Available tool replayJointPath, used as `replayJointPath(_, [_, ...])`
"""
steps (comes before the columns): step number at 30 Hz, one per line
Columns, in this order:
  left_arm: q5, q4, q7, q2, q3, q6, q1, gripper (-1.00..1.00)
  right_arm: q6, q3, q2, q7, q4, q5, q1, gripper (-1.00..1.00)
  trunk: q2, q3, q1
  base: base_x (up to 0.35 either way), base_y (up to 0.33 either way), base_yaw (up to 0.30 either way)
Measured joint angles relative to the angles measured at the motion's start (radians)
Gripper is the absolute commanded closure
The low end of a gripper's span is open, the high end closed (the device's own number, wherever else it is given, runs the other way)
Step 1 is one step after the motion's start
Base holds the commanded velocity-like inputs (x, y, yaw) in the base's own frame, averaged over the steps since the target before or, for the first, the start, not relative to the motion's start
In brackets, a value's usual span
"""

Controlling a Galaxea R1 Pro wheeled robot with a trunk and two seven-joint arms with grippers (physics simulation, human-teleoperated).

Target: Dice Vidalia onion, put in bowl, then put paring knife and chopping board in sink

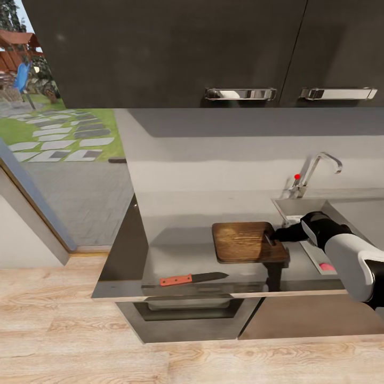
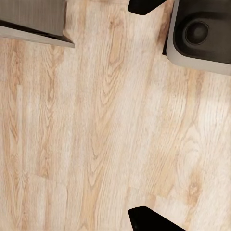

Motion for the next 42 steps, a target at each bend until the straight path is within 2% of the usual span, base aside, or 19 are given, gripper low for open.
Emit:
replayJointPath(7, [0.000,0.000,0.000,0.000,0.000,0.000,0.000,-1.00,0.012,-0.004,-0.002,0.048,-0.036,0.002,0.000,-1.00,0.000,0.000,0.000,0.000,0.000,0.000])
replayJointPath(10, [0.000,0.000,0.000,0.000,0.000,0.000,0.000,-1.00,0.078,-0.005,-0.005,0.069,-0.165,0.001,0.000,-1.00,0.000,0.000,0.000,0.000,0.000,0.000])
replayJointPath(13, [0.000,0.001,-0.001,0.000,0.000,0.000,0.000,-1.00,0.236,-0.005,-0.005,0.092,-0.331,-0.001,0.000,-1.00,0.000,0.000,0.000,0.000,0.000,0.000])
replayJointPath(16, [0.000,0.000,-0.001,0.000,0.000,0.000,0.000,-1.00,0.299,-0.004,-0.005,0.114,-0.445,-0.002,0.000,-1.00,0.000,0.000,0.000,-0.033,0.000,0.000])
replayJointPath(19, [0.000,0.000,-0.001,0.000,0.000,-0.001,0.000,-1.00,0.328,-0.002,-0.005,0.130,-0.511,-0.001,0.000,-1.00,0.000,0.000,0.000,-0.165,0.000,0.000])
replayJointPath(30, [0.000,0.000,-0.001,0.000,0.000,0.000,0.000,-1.00,0.341,-0.001,-0.006,0.137,-0.537,0.001,0.000,-1.00,0.000,0.000,0.001,-0.308,0.000,0.000])
replayJointPath(42, [0.000,0.000,-0.001,0.000,0.000,-0.001,0.000,-1.00,0.340,-0.001,-0.005,0.136,-0.510,0.002,0.000,-1.00,0.000,0.000,0.001,-0.335,0.000,0.000])
